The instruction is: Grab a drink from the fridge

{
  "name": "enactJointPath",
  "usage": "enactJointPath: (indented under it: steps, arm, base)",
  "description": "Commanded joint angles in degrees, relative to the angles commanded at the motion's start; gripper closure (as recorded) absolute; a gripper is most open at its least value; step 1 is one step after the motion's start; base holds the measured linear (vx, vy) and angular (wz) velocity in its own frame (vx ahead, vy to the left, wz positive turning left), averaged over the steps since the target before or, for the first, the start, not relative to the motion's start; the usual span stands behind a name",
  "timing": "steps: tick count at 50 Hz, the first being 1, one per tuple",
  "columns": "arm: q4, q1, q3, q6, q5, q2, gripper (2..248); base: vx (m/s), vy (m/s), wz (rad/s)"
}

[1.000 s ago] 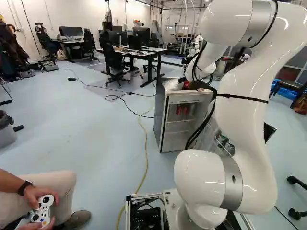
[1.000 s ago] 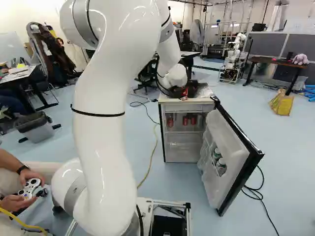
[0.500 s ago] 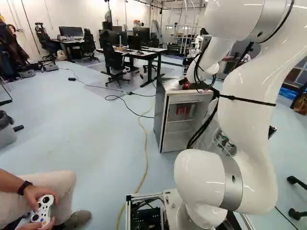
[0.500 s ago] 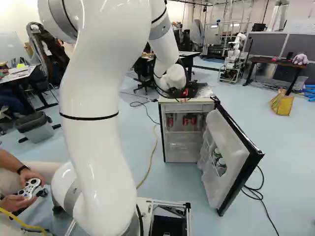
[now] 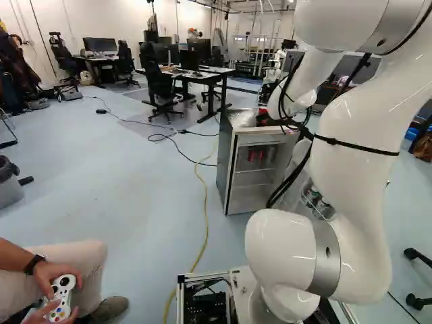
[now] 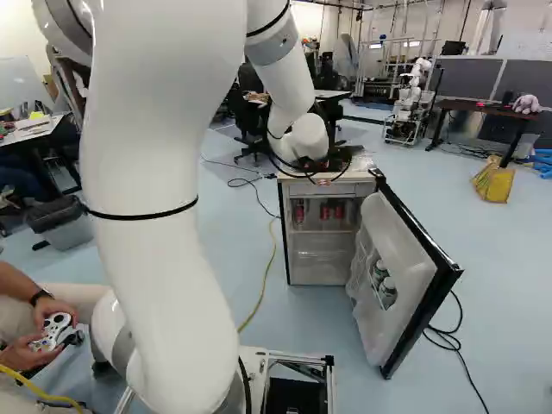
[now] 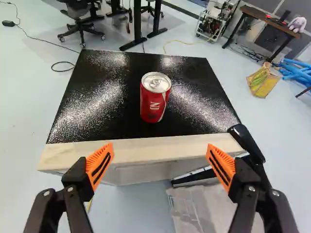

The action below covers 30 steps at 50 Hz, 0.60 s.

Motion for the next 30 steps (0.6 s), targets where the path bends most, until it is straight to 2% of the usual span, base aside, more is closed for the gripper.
enactJointPath:
  steps: [30]
  arm:
    - [0.0, -5.37, 3.33, 0.0, 0.0, 2.85, 3]
  base:
    - [0.0, 0.0, 0.0]
